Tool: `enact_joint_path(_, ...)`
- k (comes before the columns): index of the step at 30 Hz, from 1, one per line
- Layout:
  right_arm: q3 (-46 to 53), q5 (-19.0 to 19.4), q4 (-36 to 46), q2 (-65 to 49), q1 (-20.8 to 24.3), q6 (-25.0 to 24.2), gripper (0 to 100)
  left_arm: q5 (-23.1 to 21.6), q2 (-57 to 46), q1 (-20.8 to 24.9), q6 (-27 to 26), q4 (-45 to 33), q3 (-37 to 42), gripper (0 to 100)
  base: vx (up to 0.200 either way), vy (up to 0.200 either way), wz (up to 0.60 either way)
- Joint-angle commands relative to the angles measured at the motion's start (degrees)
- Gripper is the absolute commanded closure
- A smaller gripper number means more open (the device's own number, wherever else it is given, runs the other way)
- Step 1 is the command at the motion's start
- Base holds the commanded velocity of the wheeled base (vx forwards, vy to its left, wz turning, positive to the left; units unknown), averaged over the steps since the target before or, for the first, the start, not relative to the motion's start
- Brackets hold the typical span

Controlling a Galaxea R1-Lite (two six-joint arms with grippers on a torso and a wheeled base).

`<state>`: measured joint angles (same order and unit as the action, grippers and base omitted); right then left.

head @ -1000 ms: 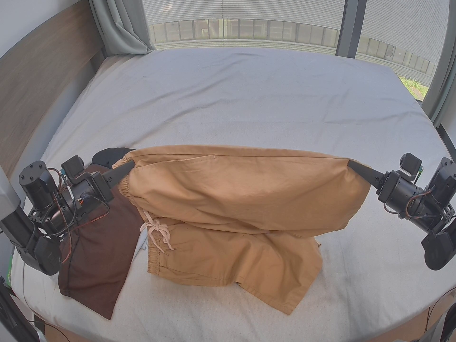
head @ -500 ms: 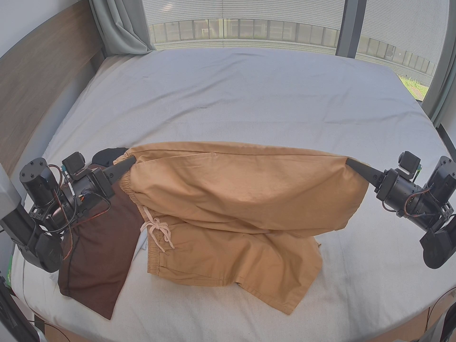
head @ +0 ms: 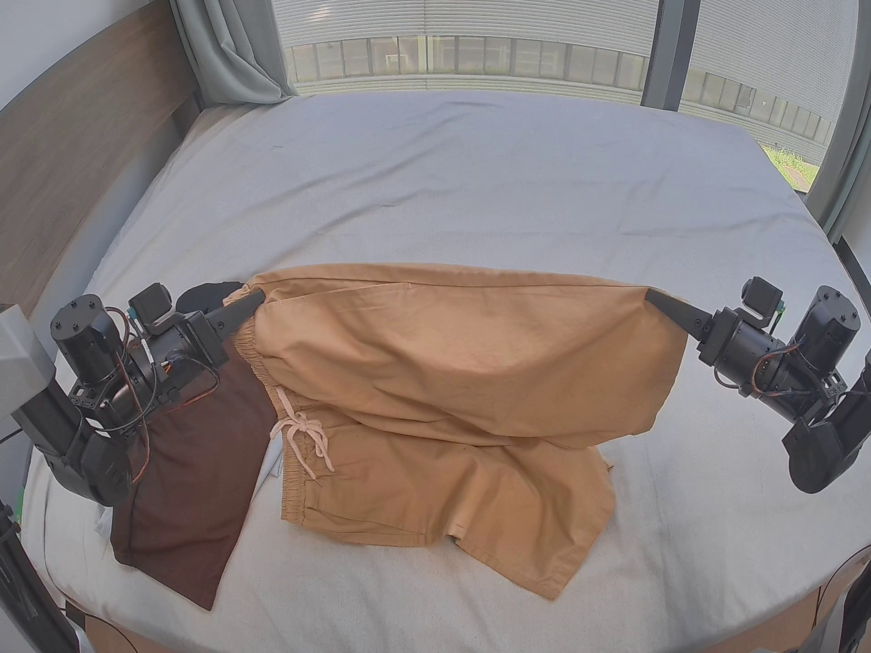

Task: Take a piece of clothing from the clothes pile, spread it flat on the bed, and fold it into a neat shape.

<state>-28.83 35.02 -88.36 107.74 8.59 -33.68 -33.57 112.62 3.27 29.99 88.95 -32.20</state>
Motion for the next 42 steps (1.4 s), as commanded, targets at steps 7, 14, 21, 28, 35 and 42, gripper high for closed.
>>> enact_joint_path(7, -5.6, 0.0, 0.0, 5.9, -0.9, -0.1, 100, 1.5, 6.0, 0.2, 0.1, 0.0, -5.5, 100, 0.0, 0.0, 0.0)
enact_joint_path(14, -9.3, 0.0, 0.0, 9.2, -1.8, -0.1, 100, 1.8, 9.1, 0.3, 0.2, 0.0, -9.2, 100, 0.0, 0.0, 0.0)
enact_joint_path(21, -13.4, 0.0, 0.0, 12.9, -1.8, -0.1, 100, 3.6, 12.8, 0.5, 0.2, 0.0, -14.7, 100, 0.0, 0.0, 0.0)
enact_joint_path(28, -17.5, 0.0, 0.0, 16.3, -2.0, -1.8, 100, 5.3, 16.6, 0.8, 0.3, 0.0, -18.7, 100, 0.0, 0.0, 0.0)
enact_joint_path(35, -23.2, -0.1, 0.0, 20.0, -2.2, -2.9, 100, 6.1, 19.7, 0.8, 0.7, 0.0, -23.3, 100, 0.0, 0.0, 0.0)
enact_joint_path(42, -31.3, -2.6, 0.1, 24.5, -2.0, -3.6, 100, 6.9, 24.1, 0.8, 1.6, 0.0, -29.0, 100, 0.0, 0.0, 0.0)
